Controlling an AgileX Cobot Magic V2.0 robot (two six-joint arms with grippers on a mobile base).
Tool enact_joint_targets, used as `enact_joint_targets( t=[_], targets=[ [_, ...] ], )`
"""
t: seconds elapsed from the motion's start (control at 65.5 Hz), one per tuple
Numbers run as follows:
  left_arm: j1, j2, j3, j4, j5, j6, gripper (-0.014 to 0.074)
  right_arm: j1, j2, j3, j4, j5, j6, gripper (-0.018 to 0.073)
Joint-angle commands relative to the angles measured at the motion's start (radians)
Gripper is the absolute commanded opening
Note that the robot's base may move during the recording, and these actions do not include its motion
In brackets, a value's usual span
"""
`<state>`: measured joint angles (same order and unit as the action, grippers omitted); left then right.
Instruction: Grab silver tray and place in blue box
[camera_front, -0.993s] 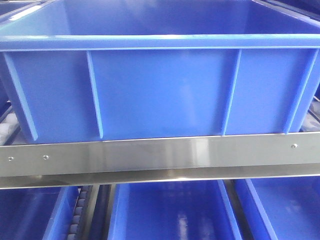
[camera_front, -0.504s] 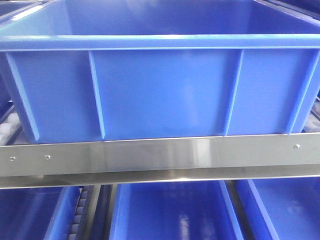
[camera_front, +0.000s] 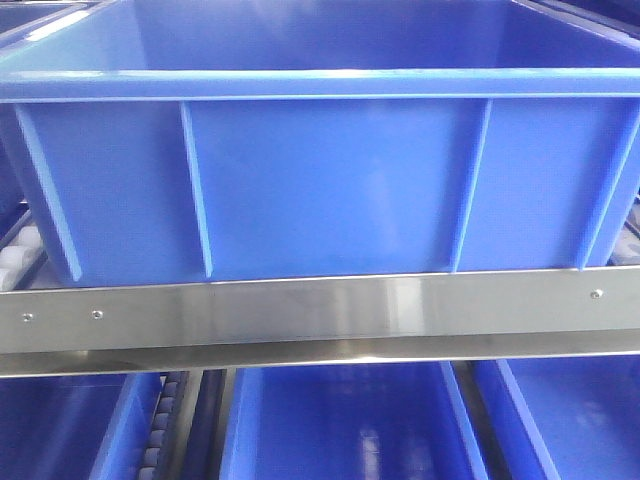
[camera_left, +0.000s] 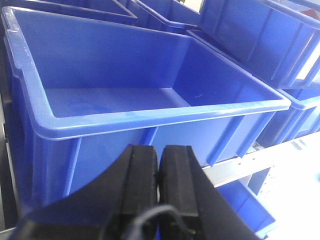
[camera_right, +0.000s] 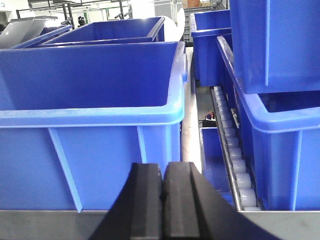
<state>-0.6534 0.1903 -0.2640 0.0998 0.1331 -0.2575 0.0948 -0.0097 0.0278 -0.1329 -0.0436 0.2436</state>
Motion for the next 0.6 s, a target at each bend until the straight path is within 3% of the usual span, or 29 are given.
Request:
enact_joint_targets(
  t=[0.0, 0.458, 0.535, 0.58],
  targets=[
    [-0.003, 0.007, -0.029, -0.012, -0.095, -0.005, -0.0006, -0.005, -0.022, -0.018, 0.002, -0.083, -0.012, 0.0052],
    [0.003, 0.007, -0.013, -0.012, -0.100, -0.003, -0.0006, -0.005, -0.022, -0.018, 0.002, -0.083, -0.012, 0.0052],
    [0.047, -0.014, 0.012, -0.012, -0.127, 0.003, -0.0006, -0.005, -0.022, -0.018, 0.002, -0.083, -0.012, 0.0052],
    [0.093, -0.028, 0.028, -0.016, -0.133, 0.051, -0.0006, -0.005, -0.022, -0.018, 0.002, -0.083, -0.012, 0.0052]
  ],
)
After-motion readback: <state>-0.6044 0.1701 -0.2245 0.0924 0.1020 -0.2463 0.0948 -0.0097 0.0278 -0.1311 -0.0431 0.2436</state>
